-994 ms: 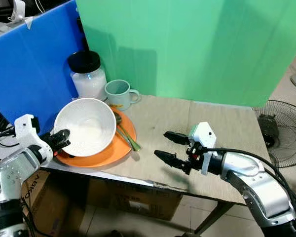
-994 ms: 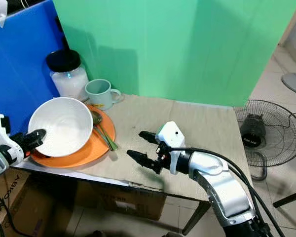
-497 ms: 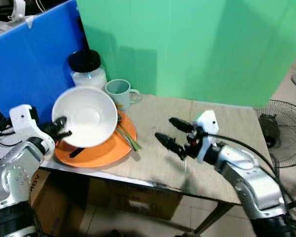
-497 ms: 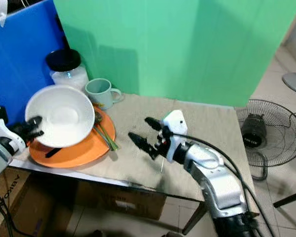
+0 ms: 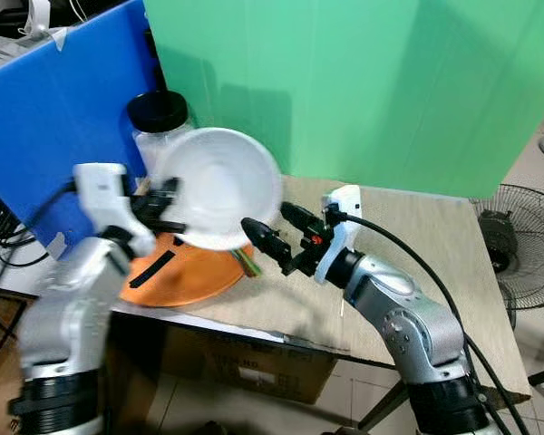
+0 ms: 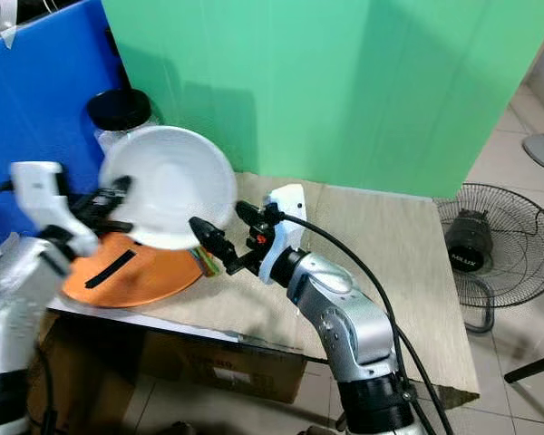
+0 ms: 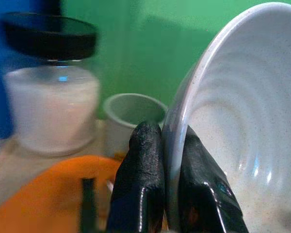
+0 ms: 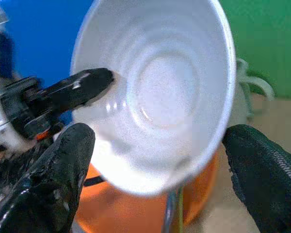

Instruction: Setting the table

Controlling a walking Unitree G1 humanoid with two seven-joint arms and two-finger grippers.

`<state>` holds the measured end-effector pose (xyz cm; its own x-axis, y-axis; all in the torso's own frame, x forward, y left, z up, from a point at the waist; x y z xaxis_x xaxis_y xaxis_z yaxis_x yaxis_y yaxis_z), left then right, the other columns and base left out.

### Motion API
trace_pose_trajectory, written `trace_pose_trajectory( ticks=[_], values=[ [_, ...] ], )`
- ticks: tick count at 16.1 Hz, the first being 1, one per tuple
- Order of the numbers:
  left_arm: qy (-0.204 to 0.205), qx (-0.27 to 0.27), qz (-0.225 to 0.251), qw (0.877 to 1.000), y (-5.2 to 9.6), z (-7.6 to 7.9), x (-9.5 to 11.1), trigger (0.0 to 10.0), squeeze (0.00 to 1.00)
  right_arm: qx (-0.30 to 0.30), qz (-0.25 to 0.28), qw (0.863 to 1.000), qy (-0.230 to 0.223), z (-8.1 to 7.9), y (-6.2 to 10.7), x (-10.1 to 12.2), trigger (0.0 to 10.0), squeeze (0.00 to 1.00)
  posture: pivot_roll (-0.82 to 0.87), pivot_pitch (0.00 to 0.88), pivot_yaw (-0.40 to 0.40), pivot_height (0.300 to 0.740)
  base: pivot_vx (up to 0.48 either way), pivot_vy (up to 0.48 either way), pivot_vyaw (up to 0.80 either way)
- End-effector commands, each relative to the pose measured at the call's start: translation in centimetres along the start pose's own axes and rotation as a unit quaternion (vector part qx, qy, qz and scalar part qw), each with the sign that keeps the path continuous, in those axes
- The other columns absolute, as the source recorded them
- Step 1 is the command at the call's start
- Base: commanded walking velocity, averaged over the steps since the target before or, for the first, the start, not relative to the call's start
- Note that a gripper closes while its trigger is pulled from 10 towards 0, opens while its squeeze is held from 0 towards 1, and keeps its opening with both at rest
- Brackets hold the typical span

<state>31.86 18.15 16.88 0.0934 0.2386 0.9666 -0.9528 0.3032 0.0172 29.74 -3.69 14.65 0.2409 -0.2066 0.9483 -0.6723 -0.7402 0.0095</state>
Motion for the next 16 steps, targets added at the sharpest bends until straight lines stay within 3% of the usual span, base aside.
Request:
trace_pose_trajectory(
  ticks=[1,3,4,5,7,8,9,16],
  values=[
    [-0.028,-0.031,0.023,0.999,-0.3,1.3,1.0,0.0,0.0,-0.01,0.005,1.0,-0.016,0.2,-0.3,0.5,10.0,1.0,0.0,0.0,0.057,0.74,0.0,0.0,0.0],
    [-0.032,-0.043,0.03,0.998,-0.4,1.8,1.1,0.0,0.0,-0.031,0.0,0.999,-0.025,0.8,-0.3,0.5,10.0,1.0,-0.01,0.0,0.062,0.74,0.0,0.0,0.0],
    [-0.031,-0.065,0.04,0.997,-0.4,2.5,1.4,0.0,0.0,-0.066,-0.014,0.997,-0.033,1.8,-0.3,0.2,10.0,0.55,-0.01,0.0,0.063,0.74,0.0,0.0,0.0],
    [-0.028,-0.083,0.044,0.995,-0.4,3.0,1.5,0.0,0.0,-0.094,-0.017,0.994,-0.044,2.6,-0.2,0.0,10.0,0.0,-0.01,0.0,0.064,0.74,0.0,0.0,0.0],
    [-0.028,-0.094,0.044,0.994,-0.3,3.2,1.4,0.0,0.0,-0.116,-0.002,0.992,-0.059,3.2,-0.2,0.3,10.0,0.0,-0.01,0.0,0.063,0.74,0.0,0.0,0.0],
    [-0.03,-0.095,0.043,0.994,-0.3,3.2,1.4,0.0,0.0,-0.122,0.005,0.991,-0.061,3.4,-0.2,0.5,4.5,0.0,-0.01,0.0,0.063,0.74,0.0,0.0,0.0],
    [-0.034,-0.098,0.042,0.994,-0.3,3.3,1.2,0.0,0.0,-0.134,0.016,0.989,-0.065,3.7,-0.2,0.8,0.0,0.0,-0.01,0.0,0.062,0.74,0.0,0.0,0.0],
    [-0.055,-0.11,0.043,0.992,-0.2,3.6,1.0,0.0,0.0,-0.155,0.023,0.985,-0.079,4.1,-0.5,1.1,0.0,0.0,-0.01,0.0,0.058,0.74,0.0,0.0,0.0]
  ],
)
Point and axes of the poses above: a point about 5 cm out from each wrist's last joint towards the gripper, its own y axis pointing back from the gripper into the wrist, its own x axis along the axis of the wrist's last joint, z = x × y, the point moved 3 cm from there along -y, pointing out of the wrist towards the gripper, and after that the axes turned 5 degrees about y, right-handed, at the moved point
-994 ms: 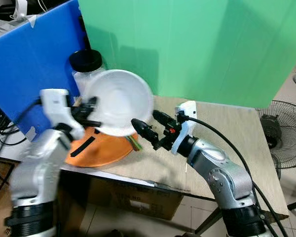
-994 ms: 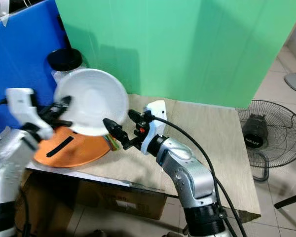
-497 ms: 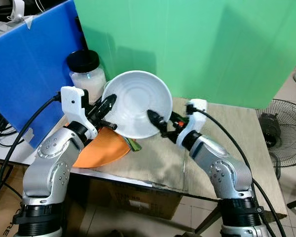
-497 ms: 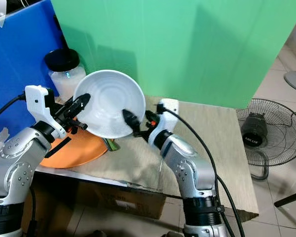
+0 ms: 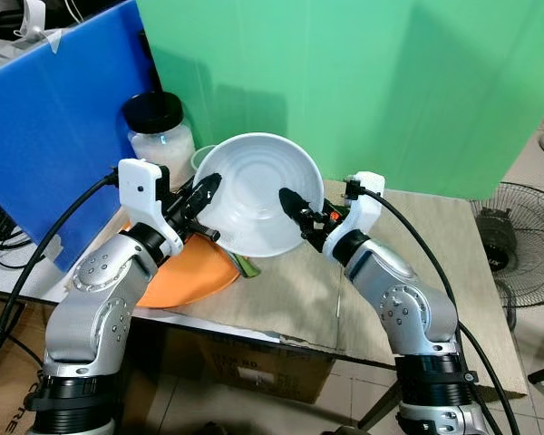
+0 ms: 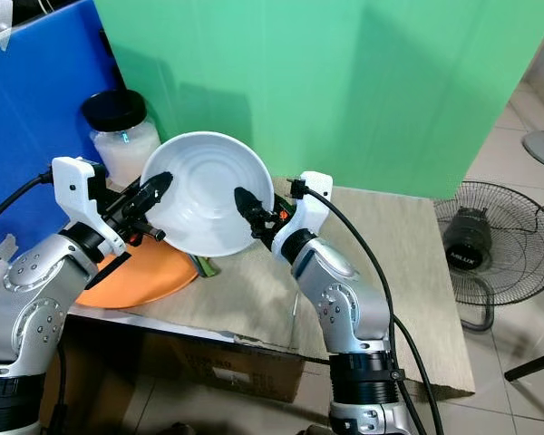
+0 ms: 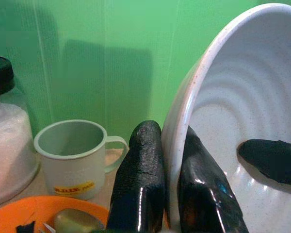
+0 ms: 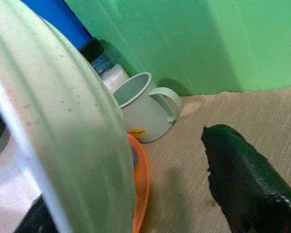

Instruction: Setting the table

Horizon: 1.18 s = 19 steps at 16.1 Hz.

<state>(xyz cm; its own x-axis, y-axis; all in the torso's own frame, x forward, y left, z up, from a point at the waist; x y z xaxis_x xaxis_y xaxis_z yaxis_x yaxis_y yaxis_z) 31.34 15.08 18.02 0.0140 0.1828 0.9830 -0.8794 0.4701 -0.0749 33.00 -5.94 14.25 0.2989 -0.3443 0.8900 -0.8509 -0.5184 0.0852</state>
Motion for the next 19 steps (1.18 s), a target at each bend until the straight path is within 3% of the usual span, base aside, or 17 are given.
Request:
trace_pose_trajectory(
  ticks=[1,7,8,9,10,15,19],
  values=[
    [-0.013,-0.01,0.018,1.0,0.1,0.3,0.7,0.0,0.0,-0.008,0.003,1.0,-0.001,0.1,-0.1,0.3,0.0,0.0,-0.01,0.0,0.057,0.74,0.0,0.0,0.0],
    [-0.007,-0.002,0.018,1.0,0.2,-0.1,0.9,0.0,0.0,-0.001,0.009,1.0,0.013,-0.2,-0.3,0.6,0.0,0.0,-0.01,0.0,0.062,0.74,0.0,0.0,0.0],
    [-0.008,0.021,0.013,1.0,0.1,-0.7,0.7,10.0,0.0,-0.001,0.012,1.0,0.012,-0.2,-0.3,0.7,0.0,0.0,-0.02,0.0,0.068,0.74,0.0,0.0,0.0],
    [0.002,0.023,0.016,1.0,0.1,-0.9,0.7,10.0,0.0,-0.002,0.016,1.0,0.013,-0.1,-0.3,0.9,0.0,0.0,-0.02,0.0,0.074,0.74,0.0,0.0,0.0],
    [0.001,0.024,0.018,1.0,0.0,-1.0,0.8,10.0,1.0,-0.006,0.022,1.0,0.013,0.0,-0.2,1.2,0.0,0.0,-0.04,0.0,0.084,0.74,0.0,0.0,0.0],
    [0.006,0.015,0.048,0.999,0.1,-0.4,1.7,10.0,1.0,-0.06,0.043,0.997,0.009,2.8,0.4,2.5,0.0,0.0,-0.04,0.0,0.085,0.74,0.0,0.0,0.0],
    [-0.004,0.035,0.039,0.999,0.1,-0.8,1.3,10.0,1.0,-0.05,0.046,0.998,0.01,2.5,0.2,2.9,0.0,0.0,-0.04,0.0,0.076,0.74,0.0,0.0,0.0]
  ],
)
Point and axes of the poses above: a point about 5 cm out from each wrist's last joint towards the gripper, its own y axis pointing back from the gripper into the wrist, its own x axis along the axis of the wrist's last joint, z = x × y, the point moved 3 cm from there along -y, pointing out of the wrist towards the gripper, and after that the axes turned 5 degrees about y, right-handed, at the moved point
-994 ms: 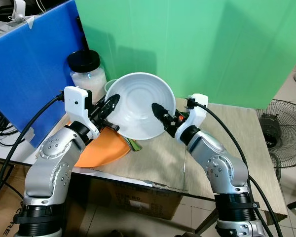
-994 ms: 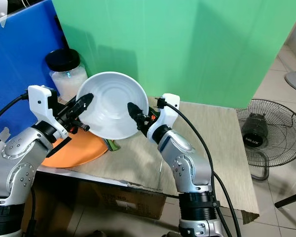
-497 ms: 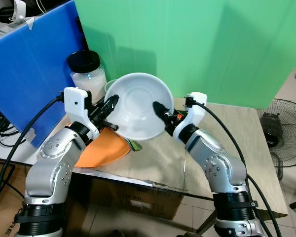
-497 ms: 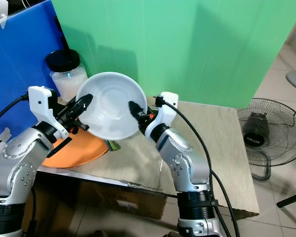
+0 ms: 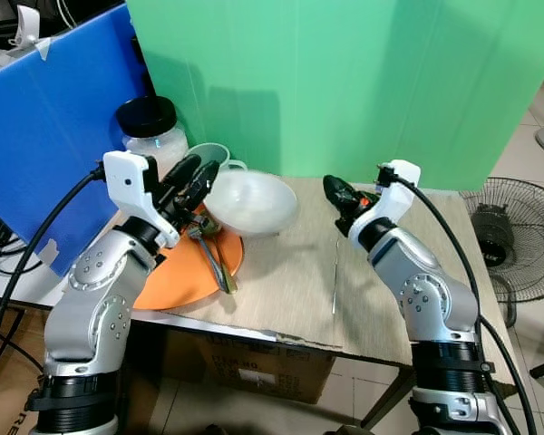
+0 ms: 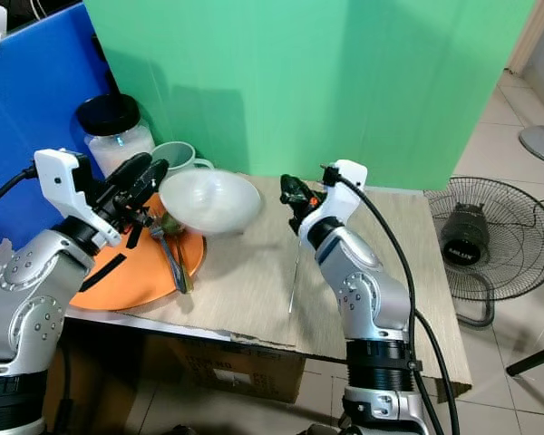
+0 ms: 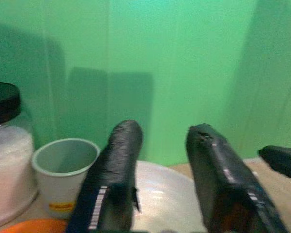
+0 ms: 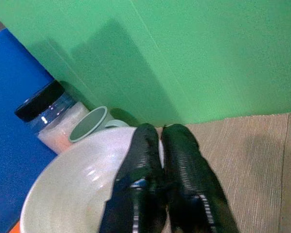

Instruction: Setting the table

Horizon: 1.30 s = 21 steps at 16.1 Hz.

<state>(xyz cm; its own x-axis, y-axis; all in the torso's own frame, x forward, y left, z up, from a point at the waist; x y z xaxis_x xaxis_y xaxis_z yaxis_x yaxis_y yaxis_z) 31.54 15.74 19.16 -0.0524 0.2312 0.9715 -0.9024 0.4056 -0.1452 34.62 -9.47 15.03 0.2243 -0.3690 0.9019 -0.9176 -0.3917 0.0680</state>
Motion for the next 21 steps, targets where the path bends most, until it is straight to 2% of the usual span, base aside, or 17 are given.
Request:
trace_pose_trajectory(
  ticks=[1,2,3,4,5,6,8,10,12,16,18,19,20,21],
  values=[
    [-0.012,0.016,-0.008,1.0,0.3,-0.6,-0.2,10.0,1.0,0.012,0.006,1.0,0.004,-0.7,-0.3,0.4,0.0,0.0,-0.04,0.0,0.073,0.74,0.0,0.0,0.0],
    [-0.009,0.023,-0.012,1.0,0.8,-0.9,-0.4,10.0,1.0,0.009,0.003,1.0,0.012,-0.6,-0.3,0.3,0.0,0.0,-0.03,0.0,0.071,0.74,0.0,0.0,0.0],
    [-0.005,0.031,-0.019,0.999,1.1,-1.2,-0.6,10.0,1.0,0.006,-0.001,1.0,0.019,-0.5,-0.3,0.1,3.0,0.0,-0.03,0.0,0.07,0.74,0.0,0.0,0.0],
    [-0.008,0.046,-0.032,0.998,1.3,-1.5,-0.8,10.0,1.0,0.002,-0.009,1.0,0.028,-0.4,-0.3,-0.1,9.8,0.0,-0.03,0.0,0.068,0.74,0.0,0.0,0.0],
    [-0.002,0.057,-0.042,0.997,1.6,-2.0,-1.1,10.0,1.0,0.017,-0.024,0.999,0.017,-0.6,-0.3,-0.6,10.0,0.58,-0.03,0.0,0.064,0.74,0.0,0.0,0.0],
    [0.003,0.074,-0.055,0.996,2.0,-2.6,-1.5,10.0,1.0,0.026,-0.039,0.999,0.013,-0.8,-0.4,-1.1,10.0,1.0,-0.03,0.0,0.064,0.74,0.0,0.0,0.0],
    [-0.011,0.076,-0.071,0.995,2.6,-2.8,-1.8,10.0,1.0,0.017,-0.057,0.998,-0.011,-0.6,-0.8,-1.9,10.0,1.0,-0.03,0.0,0.063,0.74,0.0,0.0,0.0],
    [-0.049,0.037,-0.092,0.994,3.6,-1.8,-1.8,10.0,1.0,-0.018,-0.105,0.993,-0.053,0.2,-1.8,-3.3,10.0,1.0,-0.03,0.0,0.067,0.74,0.0,0.0,0.0],
    [-0.066,0.012,-0.106,0.992,4.3,-0.9,-1.8,10.0,1.0,-0.021,-0.121,0.989,-0.084,0.2,-2.9,-3.4,10.0,1.0,-0.02,0.0,0.066,0.74,0.0,0.0,0.0],
    [-0.074,-0.016,-0.119,0.99,5.0,0.0,-1.7,10.0,1.0,0.024,-0.148,0.98,-0.131,-1.8,-5.0,-2.7,10.0,1.0,-0.01,0.0,0.059,0.74,0.0,0.0,0.0],
    [-0.078,-0.03,-0.131,0.988,5.4,0.6,-1.8,10.0,1.0,0.027,-0.179,0.981,-0.075,-2.8,-6.4,-2.9,10.0,1.0,0.0,0.0,0.053,0.74,0.0,0.0,0.0],
    [-0.081,-0.031,-0.133,0.987,5.4,0.6,-1.8,10.0,1.0,0.022,-0.182,0.981,-0.065,-2.7,-6.5,-3.0,10.0,1.0,0.0,0.0,0.053,0.74,0.0,0.0,0.0],
    [-0.083,-0.035,-0.139,0.986,5.7,0.8,-1.7,10.0,1.0,0.013,-0.194,0.981,-0.028,-2.7,-6.9,-3.0,10.0,1.0,0.0,0.0,0.052,0.74,0.0,0.0,0.0],
    [-0.084,-0.037,-0.142,0.986,5.9,0.8,-1.7,10.0,1.0,0.012,-0.197,0.98,-0.028,-2.7,-7.1,-3.0,10.0,1.0,0.0,0.0,0.052,0.74,0.0,0.0,0.0]
  ],
)
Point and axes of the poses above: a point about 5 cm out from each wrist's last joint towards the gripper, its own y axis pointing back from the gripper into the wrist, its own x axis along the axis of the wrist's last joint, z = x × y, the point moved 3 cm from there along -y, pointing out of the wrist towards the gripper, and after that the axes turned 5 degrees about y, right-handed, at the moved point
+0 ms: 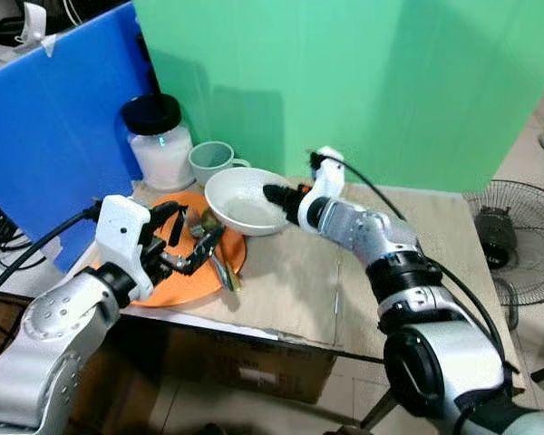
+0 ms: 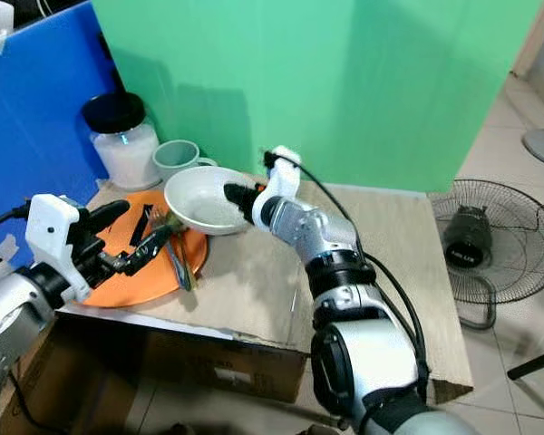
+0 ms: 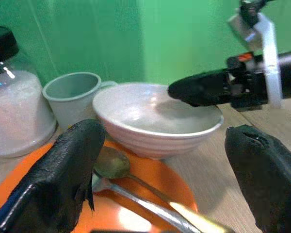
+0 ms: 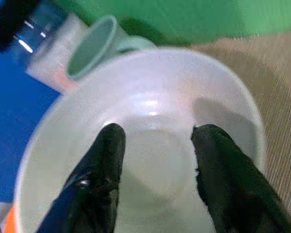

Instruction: Setting the table

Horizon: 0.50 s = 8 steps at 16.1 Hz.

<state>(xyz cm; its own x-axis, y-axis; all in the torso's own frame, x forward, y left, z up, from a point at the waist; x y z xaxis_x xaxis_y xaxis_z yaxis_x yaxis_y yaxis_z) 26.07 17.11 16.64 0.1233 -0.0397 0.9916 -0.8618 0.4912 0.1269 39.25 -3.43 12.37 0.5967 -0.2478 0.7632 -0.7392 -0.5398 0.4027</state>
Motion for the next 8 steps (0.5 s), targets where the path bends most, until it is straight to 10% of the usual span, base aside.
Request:
trace_pose_trajectory(
  ticks=[1,2,6,7,8],
  values=[
    [-0.009,-0.005,-0.008,1.0,0.3,0.2,0.0,10.0,1.0,-0.007,0.003,1.0,0.019,-0.2,-0.1,0.7,10.0,1.0,0.0,0.0,0.051,0.74,0.0,0.0,0.0],
    [-0.011,-0.005,-0.011,1.0,0.5,0.2,0.0,10.0,1.0,-0.005,0.014,1.0,0.014,-0.3,-0.1,1.3,10.0,0.7,0.0,0.0,0.049,0.74,0.0,0.0,0.0],
    [-0.017,-0.006,-0.016,1.0,0.6,0.3,0.0,10.0,1.0,0.022,0.095,0.995,-0.005,-0.8,0.3,4.9,10.0,0.65,0.0,0.0,0.05,0.74,0.0,0.0,0.0],
    [-0.021,-0.008,-0.022,1.0,0.6,0.3,-0.2,10.0,1.0,-0.007,0.086,0.995,0.057,0.0,0.4,5.1,10.0,0.0,0.0,0.0,0.053,0.74,0.0,0.0,0.0],
    [-0.024,-0.013,-0.026,0.999,0.5,0.5,-0.3,10.0,0.96,-0.033,0.061,0.993,0.095,0.9,0.4,4.4,10.0,0.0,-0.01,0.0,0.054,0.74,0.0,0.0,0.0]
  ],
)
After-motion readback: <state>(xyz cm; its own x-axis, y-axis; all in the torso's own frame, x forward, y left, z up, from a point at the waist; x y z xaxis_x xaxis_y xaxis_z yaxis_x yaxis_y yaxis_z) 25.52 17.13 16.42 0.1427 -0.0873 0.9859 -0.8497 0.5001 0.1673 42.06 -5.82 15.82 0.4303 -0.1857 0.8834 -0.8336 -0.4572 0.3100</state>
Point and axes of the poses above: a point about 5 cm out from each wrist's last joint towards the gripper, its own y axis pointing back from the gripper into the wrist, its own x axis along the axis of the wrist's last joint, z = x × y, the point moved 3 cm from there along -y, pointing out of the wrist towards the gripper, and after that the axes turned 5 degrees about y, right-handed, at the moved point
